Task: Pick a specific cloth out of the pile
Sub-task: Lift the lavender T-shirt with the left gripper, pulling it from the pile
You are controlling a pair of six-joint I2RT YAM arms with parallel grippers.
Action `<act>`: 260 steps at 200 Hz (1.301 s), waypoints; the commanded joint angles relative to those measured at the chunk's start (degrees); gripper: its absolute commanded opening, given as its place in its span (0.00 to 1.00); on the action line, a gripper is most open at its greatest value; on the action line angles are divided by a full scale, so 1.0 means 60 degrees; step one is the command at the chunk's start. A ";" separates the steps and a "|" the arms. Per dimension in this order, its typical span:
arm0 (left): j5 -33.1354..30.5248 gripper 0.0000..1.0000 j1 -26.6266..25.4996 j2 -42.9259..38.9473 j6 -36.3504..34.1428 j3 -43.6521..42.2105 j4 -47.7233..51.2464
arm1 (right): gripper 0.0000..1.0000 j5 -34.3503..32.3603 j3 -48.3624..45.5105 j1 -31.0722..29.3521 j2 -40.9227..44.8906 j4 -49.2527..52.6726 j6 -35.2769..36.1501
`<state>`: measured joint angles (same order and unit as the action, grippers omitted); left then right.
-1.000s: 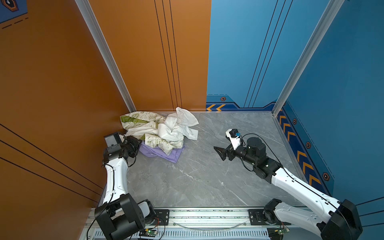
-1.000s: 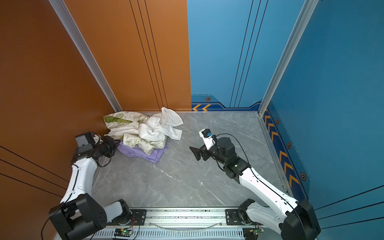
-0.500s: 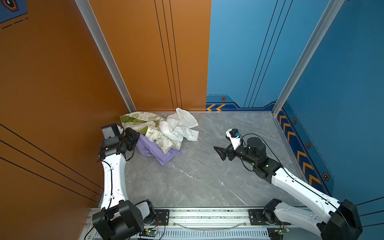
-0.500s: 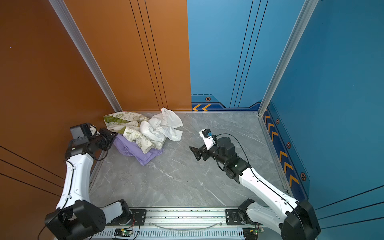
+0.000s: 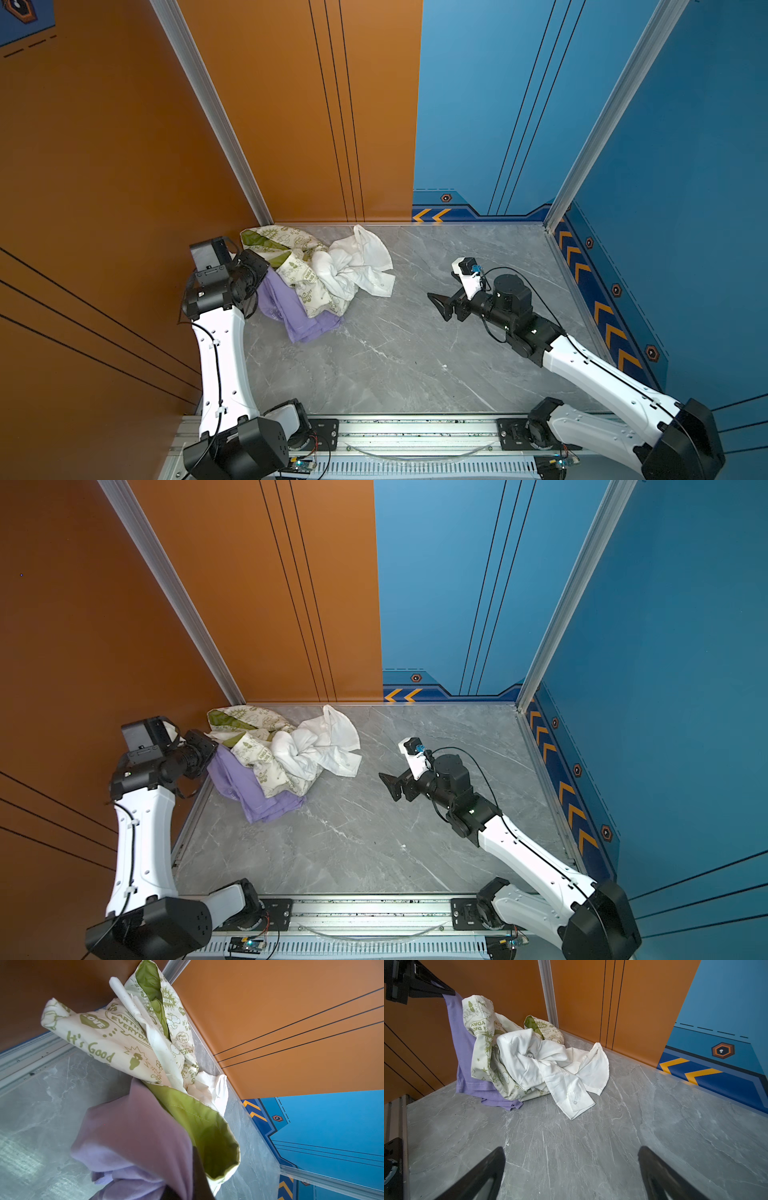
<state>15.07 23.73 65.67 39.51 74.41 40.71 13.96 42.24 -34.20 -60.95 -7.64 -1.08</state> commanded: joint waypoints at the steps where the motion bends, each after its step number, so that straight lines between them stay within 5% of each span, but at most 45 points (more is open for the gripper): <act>1: -0.0520 0.00 -0.0221 -0.0074 -0.0659 0.0774 0.0038 | 1.00 0.0037 0.0159 -0.0079 -0.0138 0.0109 -0.0126; 77: -0.2266 0.00 -0.1710 0.0577 -0.1922 0.2471 0.1086 | 1.00 0.0038 0.0299 -0.0074 -0.0322 0.0197 -0.0157; 173: -0.2688 0.00 -0.2280 0.1028 -0.1311 0.4454 0.1200 | 1.00 -0.0029 0.0274 -0.0079 -0.0256 0.0379 -0.0133; 260: -0.3620 0.00 -0.5871 0.2886 -0.2351 0.5020 0.1199 | 1.00 -0.0201 0.0241 -0.0081 -0.0133 0.0497 -0.0113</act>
<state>-4.14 -5.67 80.25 29.12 102.98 50.61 13.69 42.54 -34.20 -62.54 -6.37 -1.30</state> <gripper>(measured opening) 0.060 0.999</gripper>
